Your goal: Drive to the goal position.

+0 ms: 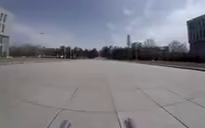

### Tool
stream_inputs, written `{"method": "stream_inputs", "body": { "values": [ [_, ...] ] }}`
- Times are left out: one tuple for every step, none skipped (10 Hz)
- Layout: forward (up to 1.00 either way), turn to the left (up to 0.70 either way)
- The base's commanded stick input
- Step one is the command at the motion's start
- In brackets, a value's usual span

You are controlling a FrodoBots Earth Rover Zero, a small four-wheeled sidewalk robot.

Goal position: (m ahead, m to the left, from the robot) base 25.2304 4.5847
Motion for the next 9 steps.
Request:
{"method": "stream_inputs", "body": {
  "values": [
    [0.85, 0.0],
    [0.85, 0.0],
    [0.85, 0.0],
    [0.85, -0.22],
    [0.85, -0.34],
    [0.85, -0.34],
    [0.85, -0.34],
    [0.85, -0.34],
    [0.85, -0.34]
  ]
}}
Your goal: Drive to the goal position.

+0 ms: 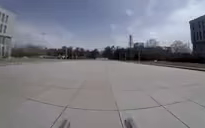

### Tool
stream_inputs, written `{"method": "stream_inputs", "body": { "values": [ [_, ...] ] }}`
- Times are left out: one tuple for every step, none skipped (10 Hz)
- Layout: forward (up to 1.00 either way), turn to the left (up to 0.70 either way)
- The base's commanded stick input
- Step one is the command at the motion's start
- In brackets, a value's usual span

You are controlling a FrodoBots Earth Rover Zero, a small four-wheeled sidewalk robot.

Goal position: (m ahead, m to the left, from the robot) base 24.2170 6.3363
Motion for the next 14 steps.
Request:
{"method": "stream_inputs", "body": {
  "values": [
    [0.85, -0.34],
    [0.85, -0.34],
    [0.85, -0.34],
    [0.85, -0.34],
    [0.85, -0.02],
    [0.85, 0.03],
    [0.85, 0.0],
    [0.85, 0.0],
    [0.85, 0.0],
    [0.85, 0.0],
    [0.85, 0.0],
    [0.85, 0.0],
    [0.85, 0.0],
    [0.85, 0.0]
  ]
}}
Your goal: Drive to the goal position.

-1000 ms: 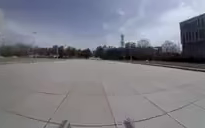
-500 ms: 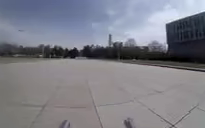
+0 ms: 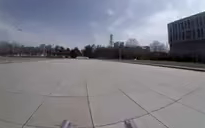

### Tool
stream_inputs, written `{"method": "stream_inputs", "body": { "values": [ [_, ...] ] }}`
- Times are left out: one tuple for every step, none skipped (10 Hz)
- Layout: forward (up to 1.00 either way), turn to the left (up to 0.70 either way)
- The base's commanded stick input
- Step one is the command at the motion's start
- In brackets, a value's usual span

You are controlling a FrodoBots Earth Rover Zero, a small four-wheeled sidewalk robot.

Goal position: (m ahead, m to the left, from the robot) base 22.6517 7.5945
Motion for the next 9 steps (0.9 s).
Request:
{"method": "stream_inputs", "body": {
  "values": [
    [0.85, 0.0],
    [0.85, 0.0],
    [0.85, 0.0],
    [0.85, 0.0],
    [0.85, 0.0],
    [0.85, 0.0],
    [0.85, 0.0],
    [0.85, 0.0],
    [0.85, 0.0]
  ]
}}
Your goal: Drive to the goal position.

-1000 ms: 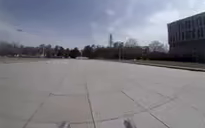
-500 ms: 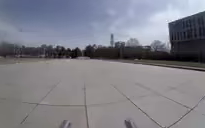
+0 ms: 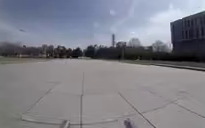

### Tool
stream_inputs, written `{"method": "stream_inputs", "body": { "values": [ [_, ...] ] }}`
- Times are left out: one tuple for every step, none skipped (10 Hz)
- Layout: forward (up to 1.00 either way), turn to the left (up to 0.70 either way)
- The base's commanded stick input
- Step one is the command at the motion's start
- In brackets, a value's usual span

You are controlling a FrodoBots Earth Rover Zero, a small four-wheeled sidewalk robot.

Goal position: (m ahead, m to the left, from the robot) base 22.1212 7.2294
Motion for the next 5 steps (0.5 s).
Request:
{"method": "stream_inputs", "body": {
  "values": [
    [0.85, 0.0],
    [0.85, 0.0],
    [0.85, 0.0],
    [0.85, 0.0],
    [0.85, 0.0]
  ]
}}
